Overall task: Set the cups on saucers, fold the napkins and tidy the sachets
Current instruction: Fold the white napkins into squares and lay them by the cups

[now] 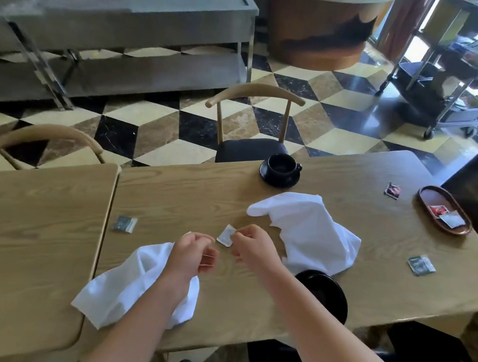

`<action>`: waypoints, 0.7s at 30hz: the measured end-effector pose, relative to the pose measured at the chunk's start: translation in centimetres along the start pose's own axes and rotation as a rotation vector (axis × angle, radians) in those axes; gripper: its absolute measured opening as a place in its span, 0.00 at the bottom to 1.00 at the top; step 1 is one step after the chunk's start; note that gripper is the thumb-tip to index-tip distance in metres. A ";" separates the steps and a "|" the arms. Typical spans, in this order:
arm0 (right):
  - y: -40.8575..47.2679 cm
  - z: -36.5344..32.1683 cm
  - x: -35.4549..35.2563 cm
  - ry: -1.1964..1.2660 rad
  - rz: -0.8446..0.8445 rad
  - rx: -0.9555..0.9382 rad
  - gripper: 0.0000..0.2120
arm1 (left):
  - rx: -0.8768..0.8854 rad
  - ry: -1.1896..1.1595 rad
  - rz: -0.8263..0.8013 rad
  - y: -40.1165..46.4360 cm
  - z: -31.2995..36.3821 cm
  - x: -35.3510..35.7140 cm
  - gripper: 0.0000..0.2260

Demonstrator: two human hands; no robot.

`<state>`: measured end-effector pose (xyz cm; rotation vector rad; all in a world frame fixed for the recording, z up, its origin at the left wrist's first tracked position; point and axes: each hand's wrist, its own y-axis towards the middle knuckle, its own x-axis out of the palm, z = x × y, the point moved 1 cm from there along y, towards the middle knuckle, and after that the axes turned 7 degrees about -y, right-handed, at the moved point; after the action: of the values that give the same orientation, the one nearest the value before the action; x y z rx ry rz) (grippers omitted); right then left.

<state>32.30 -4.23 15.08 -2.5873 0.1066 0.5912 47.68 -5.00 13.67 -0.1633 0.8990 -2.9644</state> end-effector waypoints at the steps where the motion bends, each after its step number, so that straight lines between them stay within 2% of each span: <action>1: -0.2 -0.3 0.8 -0.001 -0.010 0.009 0.07 | -0.011 0.002 0.009 -0.1 0.0 -1.3 0.06; 4: -0.5 -1.1 3.8 0.003 -0.037 0.044 0.05 | -0.056 0.006 0.033 0.0 -0.4 -5.0 0.06; 7: -0.2 -2.2 7.7 -0.039 -0.077 0.065 0.05 | -0.096 0.019 0.044 0.5 -0.7 -9.1 0.08; 13: -0.7 -1.2 15.9 0.037 -0.164 0.203 0.07 | -0.160 0.027 0.095 2.5 -1.9 -18.1 0.06; 18: -1.6 1.2 18.4 0.030 -0.160 0.309 0.10 | -0.259 0.025 0.133 3.3 -5.2 -22.9 0.06; 21: -1.2 1.6 18.7 0.002 -0.166 0.320 0.06 | -0.290 0.053 0.143 3.7 -6.6 -23.8 0.07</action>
<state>48.79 -1.83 6.40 -2.2606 -0.0129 0.4680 70.65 -2.82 4.03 -0.0274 1.2867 -2.7069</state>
